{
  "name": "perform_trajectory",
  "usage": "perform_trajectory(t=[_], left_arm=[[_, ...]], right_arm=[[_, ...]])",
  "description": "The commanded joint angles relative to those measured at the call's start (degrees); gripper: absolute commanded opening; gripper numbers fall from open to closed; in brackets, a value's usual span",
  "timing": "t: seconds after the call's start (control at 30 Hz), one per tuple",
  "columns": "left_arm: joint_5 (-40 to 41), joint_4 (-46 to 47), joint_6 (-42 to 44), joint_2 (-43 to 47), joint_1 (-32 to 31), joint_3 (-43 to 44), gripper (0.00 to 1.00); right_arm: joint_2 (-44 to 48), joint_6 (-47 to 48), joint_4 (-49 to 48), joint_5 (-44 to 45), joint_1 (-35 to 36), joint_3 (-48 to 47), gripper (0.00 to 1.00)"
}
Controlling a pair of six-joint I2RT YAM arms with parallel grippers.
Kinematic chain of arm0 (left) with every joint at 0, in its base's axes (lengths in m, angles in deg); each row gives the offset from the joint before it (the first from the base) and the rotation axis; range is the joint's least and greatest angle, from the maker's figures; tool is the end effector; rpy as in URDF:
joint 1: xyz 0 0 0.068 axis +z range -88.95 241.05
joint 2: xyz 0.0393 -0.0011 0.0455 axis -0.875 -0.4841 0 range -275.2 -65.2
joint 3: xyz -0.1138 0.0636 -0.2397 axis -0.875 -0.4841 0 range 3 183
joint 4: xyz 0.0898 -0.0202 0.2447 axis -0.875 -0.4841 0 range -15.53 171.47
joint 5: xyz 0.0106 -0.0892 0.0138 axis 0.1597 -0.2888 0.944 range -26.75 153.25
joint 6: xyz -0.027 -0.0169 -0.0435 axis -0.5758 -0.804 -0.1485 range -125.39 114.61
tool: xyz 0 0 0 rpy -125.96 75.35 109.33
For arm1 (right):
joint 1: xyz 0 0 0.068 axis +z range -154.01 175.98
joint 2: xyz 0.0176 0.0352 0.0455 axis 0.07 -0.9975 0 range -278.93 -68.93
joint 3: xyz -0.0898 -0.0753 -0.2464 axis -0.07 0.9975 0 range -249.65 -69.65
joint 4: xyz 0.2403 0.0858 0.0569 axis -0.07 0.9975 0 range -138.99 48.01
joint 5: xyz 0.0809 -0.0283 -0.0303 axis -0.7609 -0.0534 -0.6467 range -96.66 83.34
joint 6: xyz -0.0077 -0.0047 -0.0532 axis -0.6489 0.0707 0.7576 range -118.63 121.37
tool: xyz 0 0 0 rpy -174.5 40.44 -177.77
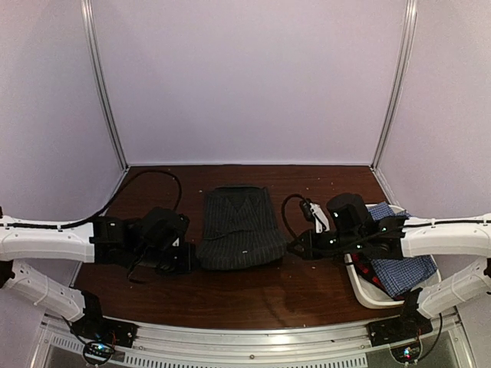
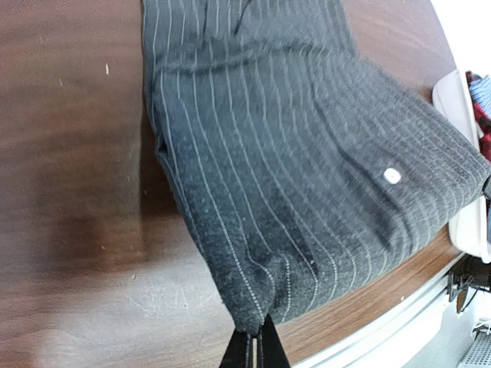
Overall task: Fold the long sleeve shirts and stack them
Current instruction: Pick up the 2/3-rectangle-folded shirt from the center of the board, then fold the 2/3-rectangle-folded shirt at the center of the board.
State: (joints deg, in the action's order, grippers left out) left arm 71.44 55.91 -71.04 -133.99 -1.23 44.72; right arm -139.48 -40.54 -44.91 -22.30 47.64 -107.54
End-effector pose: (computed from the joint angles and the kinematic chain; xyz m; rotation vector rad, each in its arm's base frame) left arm 0.1143 -0.2067 0.2148 -0.1415 2.6368 -0.7193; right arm 0.1523 0.2078 0.2159 -0.3771 2.4319 1.1282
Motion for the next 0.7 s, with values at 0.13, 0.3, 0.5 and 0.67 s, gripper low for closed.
perform_trajectory(t=[0.13,0.3,0.5,0.67], left_arm=[[-2.74,-6.23,15.36,-7.15,13.93,18.19,0.00],[-15.62,-1.52,27.87,-22.39,29.27,30.91,0.00],[-25.34,1.97,33.54,-49.93,39.29,51.20,0.00],[-28.35,3.81,33.17,-64.14,41.10,60.21,0.00]], right_arm=[[-8.61,5.12,8.87,1.37,-7.27,-19.44,0.00],[-26.47,9.16,5.92,-3.04,-16.13,-33.62,0.00],[-52.99,9.72,5.76,-6.23,-23.04,-56.48,0.00],[-66.45,10.02,9.50,-7.79,-24.90,-69.54,0.00]])
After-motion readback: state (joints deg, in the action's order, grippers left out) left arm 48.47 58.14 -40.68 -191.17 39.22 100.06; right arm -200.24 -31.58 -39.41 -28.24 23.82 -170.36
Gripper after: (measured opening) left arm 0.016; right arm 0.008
